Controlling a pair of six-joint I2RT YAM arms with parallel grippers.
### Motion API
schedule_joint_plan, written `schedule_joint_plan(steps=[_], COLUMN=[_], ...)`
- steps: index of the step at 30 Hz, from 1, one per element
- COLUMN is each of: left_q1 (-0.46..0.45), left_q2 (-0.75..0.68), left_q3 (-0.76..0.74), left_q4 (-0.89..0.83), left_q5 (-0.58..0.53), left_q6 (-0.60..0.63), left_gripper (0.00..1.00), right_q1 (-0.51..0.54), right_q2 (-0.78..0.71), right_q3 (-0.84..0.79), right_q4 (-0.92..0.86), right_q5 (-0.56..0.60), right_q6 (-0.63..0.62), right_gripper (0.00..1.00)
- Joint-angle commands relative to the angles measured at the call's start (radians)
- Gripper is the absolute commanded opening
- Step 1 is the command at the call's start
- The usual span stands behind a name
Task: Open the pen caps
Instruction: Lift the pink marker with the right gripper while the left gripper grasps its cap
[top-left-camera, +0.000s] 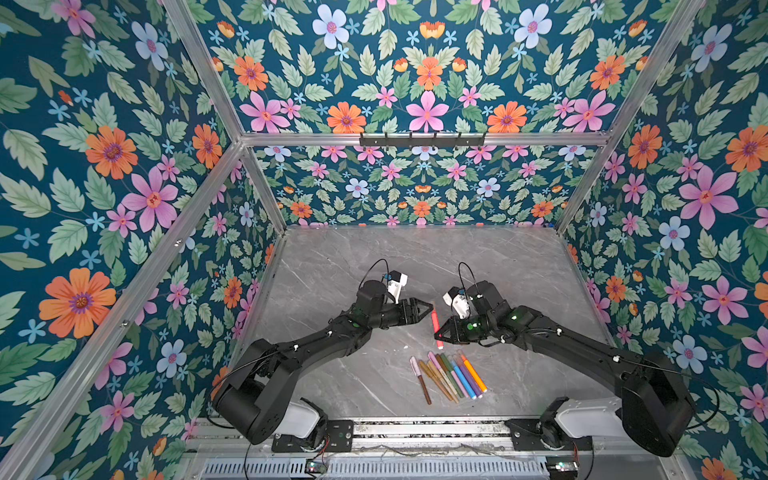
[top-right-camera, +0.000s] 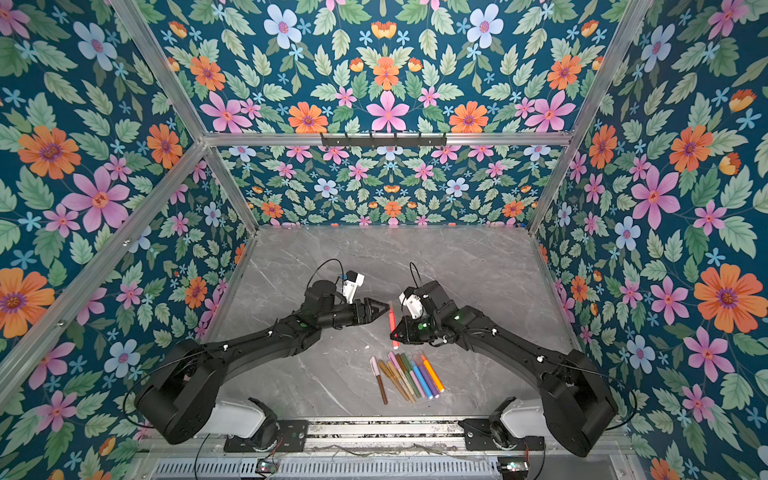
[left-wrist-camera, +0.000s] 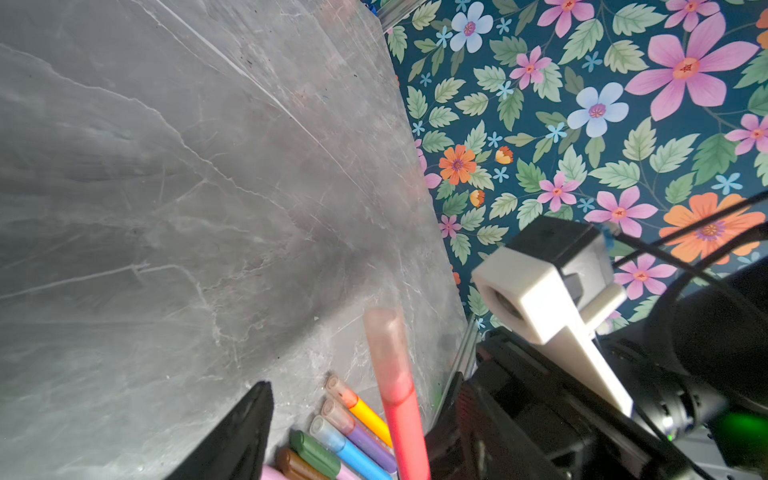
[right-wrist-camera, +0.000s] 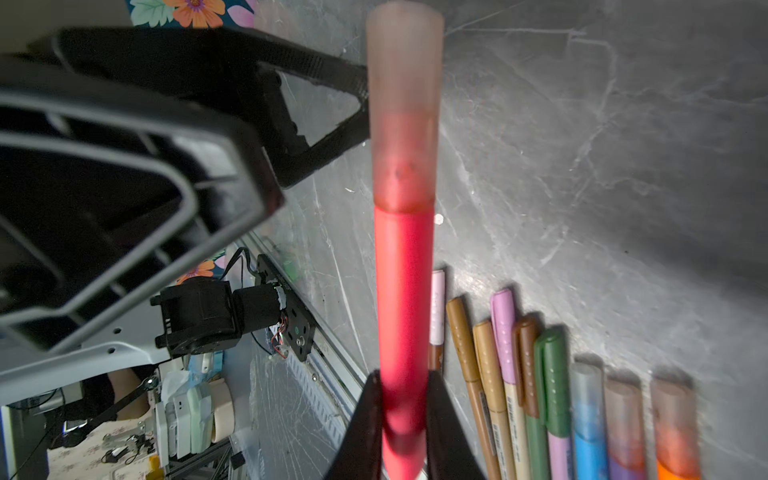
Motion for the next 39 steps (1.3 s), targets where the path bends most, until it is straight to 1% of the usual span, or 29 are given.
schedule_joint_plan(steps=[1,4,9,17,22,25,26,28,30,39], left_q1=[-0.001,-0.003,-0.013,-0.019,-0.024,-0.026,-0.028,-0.030,-0.033,-0.044], left_q2=[0.019,0.040,0.077,0.091,0.094,0.091,0.091,0.090,0.088,0.099], left_q3=[0.003,0.004,0.012,0.023,0.032,0.032,0.033,0.032,0.032,0.034], left_q4=[0.102,0.144,0.185,0.199,0.205,0.214,0.217,0.219,0.226,0.296], left_q5=[0.053,0.072,0.100,0.101,0.114,0.114,0.114,0.111,0.109,0.107], left_q6=[-0.044,-0.066,-0.090,-0.105,-0.107,-0.110,-0.111,-0.113,-0.119,-0.180], left_gripper=[0.71,0.65,0.51,0.32,0.10,0.00,0.00,0.00,0.00,0.00], right_q1=[0.010,0.020,0.022,0.022,0.021,0.021,0.022,0.022,0.022,0.022], right_q2=[-0.002,0.000,-0.001,-0.017,-0.040,-0.057,-0.064,-0.078,-0.095,-0.155], right_q3=[-0.012,-0.017,-0.015,-0.018,-0.016,-0.017,-0.019,-0.022,-0.032,-0.094], right_q4=[0.053,0.059,0.052,0.044,0.029,0.015,0.011,0.001,0.004,0.085], right_q5=[-0.034,-0.035,-0.037,-0.035,-0.020,-0.003,0.004,0.025,0.052,0.153], right_q6=[0.018,0.021,0.016,0.009,0.005,0.001,0.001,0.005,0.017,0.099], right_gripper=[0.12,0.12,0.12,0.12,0.12,0.12,0.15,0.27,0.33,0.33])
